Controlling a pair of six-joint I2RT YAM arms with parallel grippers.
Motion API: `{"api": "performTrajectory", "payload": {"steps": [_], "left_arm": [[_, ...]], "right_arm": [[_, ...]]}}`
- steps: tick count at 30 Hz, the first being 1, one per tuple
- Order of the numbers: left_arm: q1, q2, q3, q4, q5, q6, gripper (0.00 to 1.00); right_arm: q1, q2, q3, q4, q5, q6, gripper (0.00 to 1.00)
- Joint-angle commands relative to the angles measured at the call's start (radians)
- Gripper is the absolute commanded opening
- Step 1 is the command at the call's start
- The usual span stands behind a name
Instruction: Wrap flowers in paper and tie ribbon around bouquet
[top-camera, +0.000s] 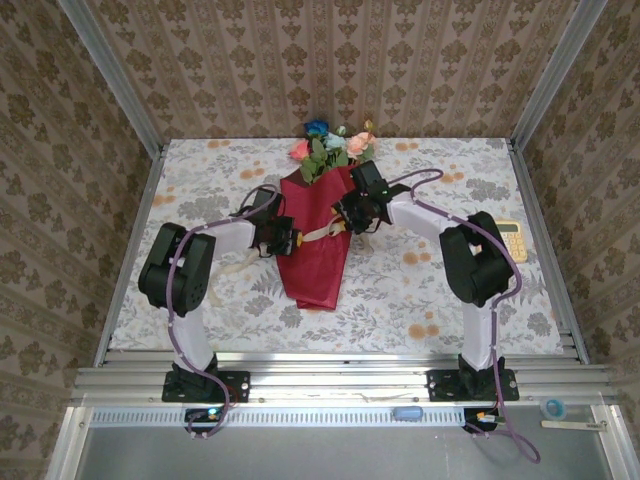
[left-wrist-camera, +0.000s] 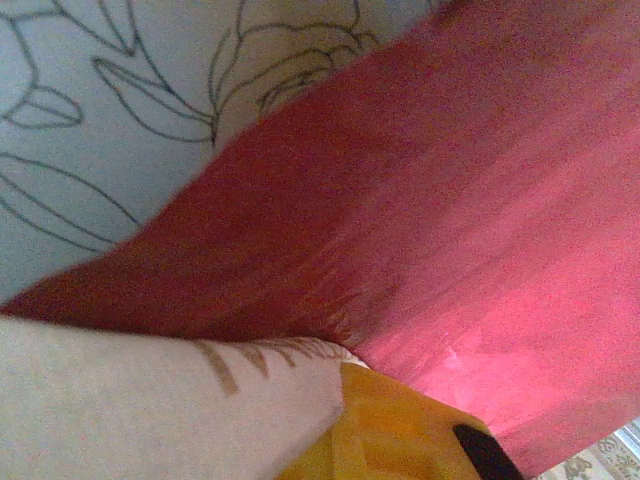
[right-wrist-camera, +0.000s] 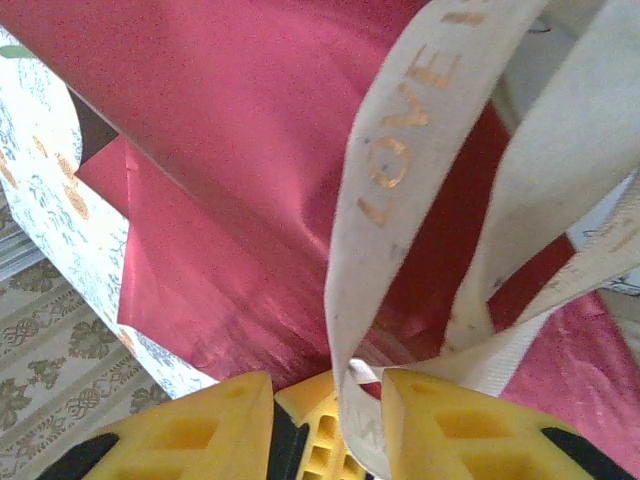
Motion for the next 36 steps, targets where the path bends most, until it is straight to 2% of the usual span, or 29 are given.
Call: {"api": "performTrajectory", "payload": {"steps": [1, 4, 7, 8, 11, 17, 26, 36], "left_arm": [[0.011, -0.037, -0.013, -0.007, -0.001, 0.001, 0.0], [0.014, -0.037, -0.01, -0.002, 0.003, 0.008, 0.0], [0.018, -0.039, -0.017, 0.002, 0.005, 0.013, 0.0], [0.02, -0.043, -0.021, 0.004, 0.005, 0.017, 0.0], [0.032, -0.053, -0.035, 0.007, 0.003, 0.033, 0.0], [0.068, -0.055, -0.044, 0.025, 0.015, 0.091, 0.0], [0.104, -0.083, -0.037, 0.035, 0.01, 0.136, 0.0], [0.172, -0.211, -0.071, -0.028, -0.006, 0.206, 0.0]], "right_arm": [[0.008, 0.038, 0.037, -0.034, 0.013, -0.003, 0.32], [0.011, 0.057, 0.049, -0.044, 0.007, -0.005, 0.25], [0.01, 0.05, 0.042, -0.054, 0.013, -0.005, 0.04], [0.007, 0.035, 0.036, -0.052, 0.021, -0.007, 0.0], [0.0, -0.043, 0.036, -0.056, 0.058, -0.048, 0.0], [-0.055, -0.212, 0.068, -0.155, 0.037, -0.183, 0.0], [-0.24, -0.503, -0.133, -0.062, -0.048, -0.27, 0.0], [-0.43, -0.68, -0.246, -0.038, -0.115, -0.287, 0.0]]}}
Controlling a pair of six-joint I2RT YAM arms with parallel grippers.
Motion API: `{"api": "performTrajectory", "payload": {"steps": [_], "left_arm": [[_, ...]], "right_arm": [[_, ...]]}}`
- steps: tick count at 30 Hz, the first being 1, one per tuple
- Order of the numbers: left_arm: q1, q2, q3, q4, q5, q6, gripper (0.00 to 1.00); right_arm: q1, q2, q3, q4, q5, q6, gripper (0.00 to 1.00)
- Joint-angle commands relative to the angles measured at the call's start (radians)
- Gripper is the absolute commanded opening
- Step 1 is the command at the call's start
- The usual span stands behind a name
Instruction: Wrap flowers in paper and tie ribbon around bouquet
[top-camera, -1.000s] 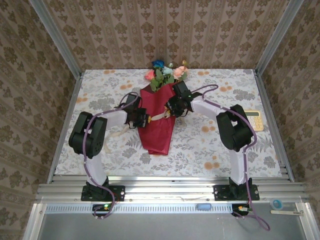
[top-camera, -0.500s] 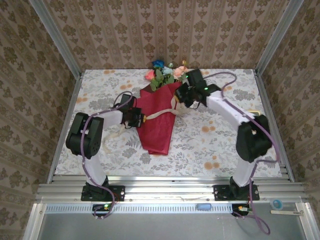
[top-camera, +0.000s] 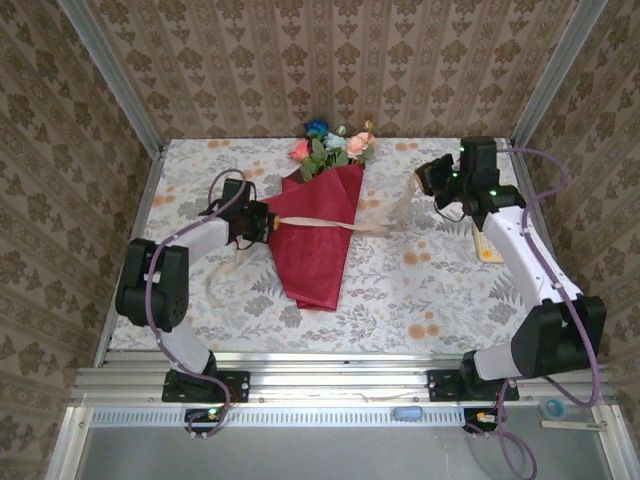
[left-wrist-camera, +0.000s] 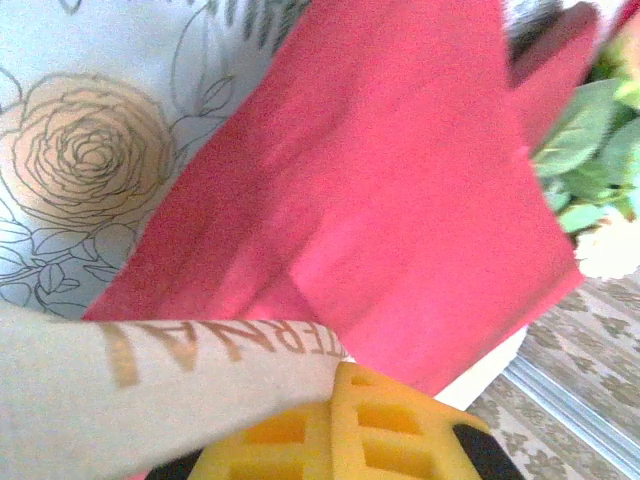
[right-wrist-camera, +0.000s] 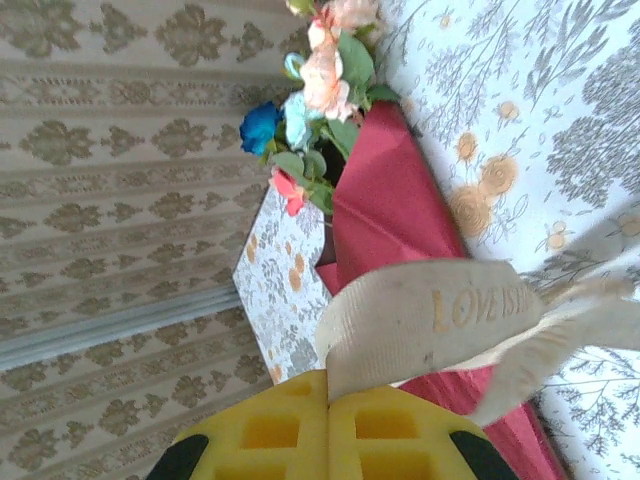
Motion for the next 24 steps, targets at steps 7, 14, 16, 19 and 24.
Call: {"api": "performTrajectory", "payload": {"steps": [7, 14, 16, 19, 24], "left_arm": [[0.067, -0.138, -0.067, -0.084, -0.016, 0.065, 0.0], [0.09, -0.237, -0.064, -0.22, -0.043, 0.143, 0.0], [0.103, -0.274, -0.078, -0.29, -0.062, 0.165, 0.0], [0.145, -0.307, -0.142, -0.313, -0.061, 0.175, 0.0], [0.218, -0.287, -0.173, -0.328, -0.023, 0.26, 0.0]], "right_arm": [[-0.114, -0.101, -0.027, 0.004, -0.053, -0.032, 0.0], [-0.149, -0.122, 0.015, -0.233, 0.067, -0.19, 0.0], [-0.151, -0.117, -0.007, -0.288, 0.098, -0.22, 0.0], [-0.154, -0.081, -0.073, -0.318, 0.096, -0.236, 0.0], [-0.152, -0.012, -0.172, -0.352, 0.125, -0.278, 0.0]]}}
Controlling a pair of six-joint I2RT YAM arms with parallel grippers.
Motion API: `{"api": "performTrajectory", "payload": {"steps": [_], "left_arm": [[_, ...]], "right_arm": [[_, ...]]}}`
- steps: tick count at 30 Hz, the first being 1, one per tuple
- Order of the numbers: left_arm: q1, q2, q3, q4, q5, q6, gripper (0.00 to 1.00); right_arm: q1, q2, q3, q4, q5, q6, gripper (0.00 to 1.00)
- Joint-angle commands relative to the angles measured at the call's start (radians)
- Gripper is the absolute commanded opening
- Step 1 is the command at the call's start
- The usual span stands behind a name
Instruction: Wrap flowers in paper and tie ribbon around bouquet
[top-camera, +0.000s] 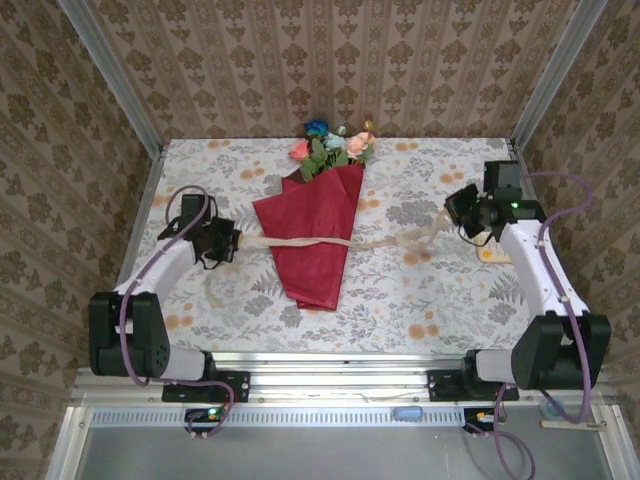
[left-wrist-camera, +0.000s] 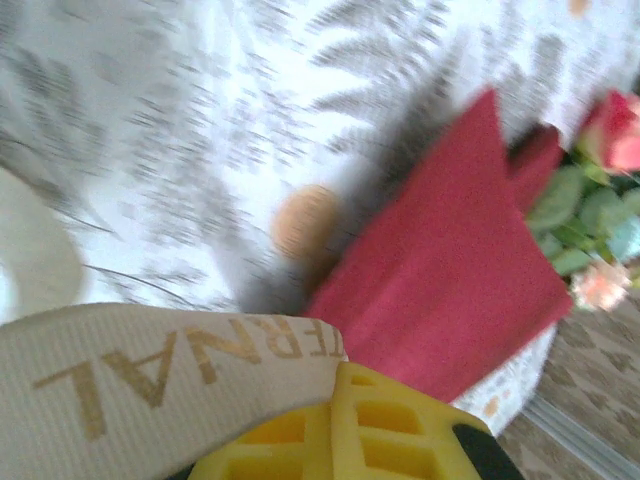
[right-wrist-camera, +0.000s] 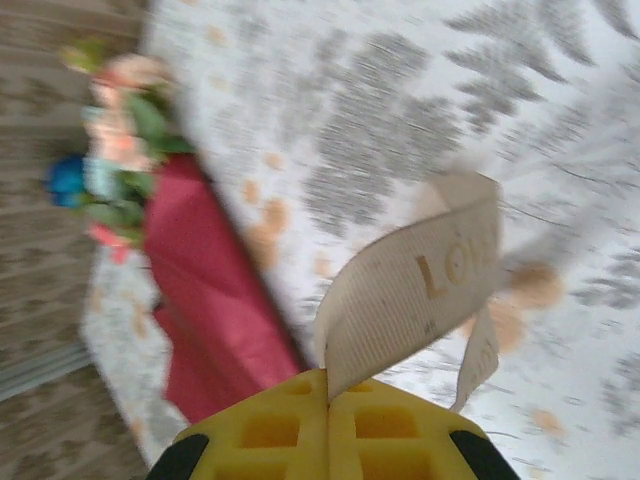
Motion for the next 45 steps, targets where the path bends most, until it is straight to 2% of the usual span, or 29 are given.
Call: {"api": "performTrajectory", "payload": {"steps": [1, 3, 6, 7, 10, 14, 16, 21, 23, 26, 29, 33, 36, 39, 42, 45], "left_arm": [[0.035, 0.017, 0.001, -0.079, 0.017, 0.101, 0.0], [0.041, 0.009, 0.0, -0.095, 0.019, 0.118, 0.0], [0.037, -0.007, -0.014, -0.11, 0.041, 0.122, 0.0], [0.032, -0.014, -0.021, -0.118, 0.052, 0.122, 0.0], [0.016, -0.051, -0.053, -0.143, 0.071, 0.133, 0.0], [0.026, -0.136, -0.1, -0.221, 0.038, 0.168, 0.0], [0.051, -0.172, -0.12, -0.259, 0.011, 0.192, 0.0], [0.089, -0.159, -0.05, -0.379, -0.048, 0.29, 0.35], [0.089, -0.163, -0.023, -0.397, -0.042, 0.282, 0.4], [0.061, -0.183, -0.021, -0.384, -0.006, 0.196, 0.43], [-0.036, -0.19, -0.046, -0.325, 0.02, 0.051, 0.45], [-0.177, -0.151, -0.129, -0.11, 0.033, -0.214, 0.47], [-0.222, -0.087, -0.145, 0.03, 0.01, -0.322, 0.49], [-0.244, -0.009, -0.09, 0.124, 0.002, -0.351, 0.49], [-0.272, 0.089, 0.031, 0.092, 0.029, -0.304, 0.49], [-0.305, 0.177, 0.072, 0.093, 0.066, -0.293, 0.48]], "right_arm": [[-0.005, 0.051, -0.047, -0.109, 0.081, -0.077, 0.0], [-0.006, 0.065, -0.046, -0.155, 0.141, -0.108, 0.11], [-0.003, 0.071, -0.018, -0.242, 0.256, -0.14, 0.39], [-0.001, 0.065, -0.01, -0.252, 0.282, -0.147, 0.44], [0.044, -0.021, 0.006, -0.199, 0.302, -0.183, 0.5], [0.181, -0.042, 0.042, -0.118, 0.29, -0.219, 0.54], [0.243, -0.002, 0.047, -0.043, 0.216, -0.223, 0.55], [0.365, 0.205, 0.103, 0.129, 0.007, -0.212, 0.52], [0.395, 0.281, 0.142, 0.15, -0.028, -0.209, 0.51], [0.403, 0.364, 0.159, 0.207, -0.07, -0.162, 0.5], [0.401, 0.431, 0.165, 0.297, -0.128, -0.122, 0.51], [0.4, 0.554, 0.204, 0.369, -0.224, -0.144, 0.51], [0.401, 0.628, 0.229, 0.368, -0.284, -0.18, 0.52], [0.407, 0.67, 0.219, 0.406, -0.334, -0.2, 0.52], [0.415, 0.693, 0.208, 0.436, -0.371, -0.215, 0.52], [0.427, 0.707, 0.187, 0.462, -0.403, -0.22, 0.53]]}}
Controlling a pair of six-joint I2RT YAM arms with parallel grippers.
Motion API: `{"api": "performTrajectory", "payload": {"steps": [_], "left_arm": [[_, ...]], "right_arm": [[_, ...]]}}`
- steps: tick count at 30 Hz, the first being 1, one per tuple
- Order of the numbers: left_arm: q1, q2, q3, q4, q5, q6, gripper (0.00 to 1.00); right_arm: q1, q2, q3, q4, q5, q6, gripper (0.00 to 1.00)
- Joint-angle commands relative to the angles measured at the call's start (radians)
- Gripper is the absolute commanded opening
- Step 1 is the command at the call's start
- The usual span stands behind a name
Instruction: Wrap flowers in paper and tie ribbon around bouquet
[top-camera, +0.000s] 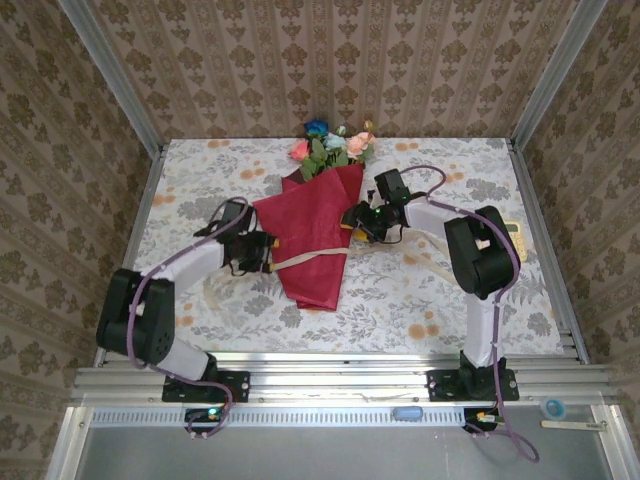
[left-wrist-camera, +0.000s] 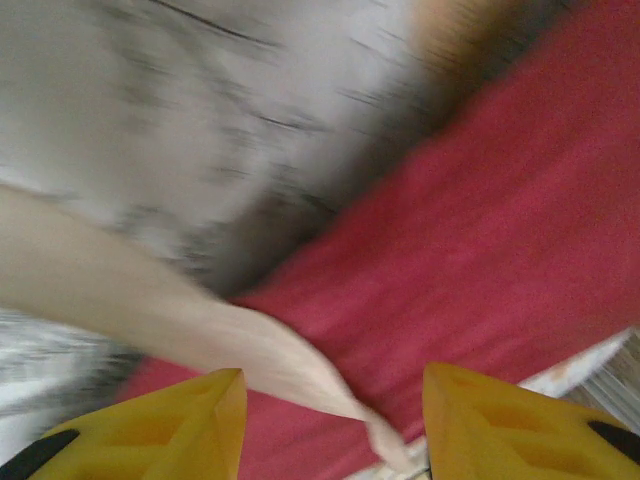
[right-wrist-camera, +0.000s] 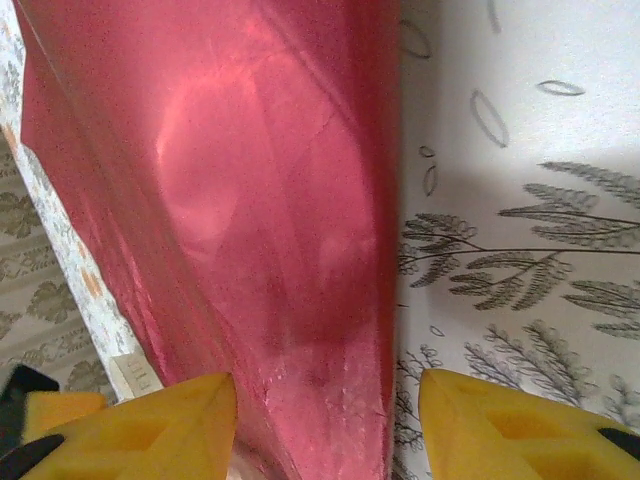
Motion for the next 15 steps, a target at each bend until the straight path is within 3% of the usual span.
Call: {"api": "performTrajectory", "payload": {"steps": [1, 5, 15], "left_arm": [[-0.031, 0.075, 0.032, 0.065, 0.052, -0.03, 0.48], [-0.032, 0.169, -0.014, 0.192, 0.102, -0.056, 0.43], [-0.042, 0.205, -0.075, 0.207, 0.105, -0.03, 0.37]], "right_arm": [[0.018, 0.018, -0.022, 0.059, -0.097, -0.032, 0.53], [0.038, 0.041, -0.048, 0.095, -0.147, -0.035, 0.54], [0.098, 0.024, -0.144, 0.198, -0.19, 0.045, 0.54]]}}
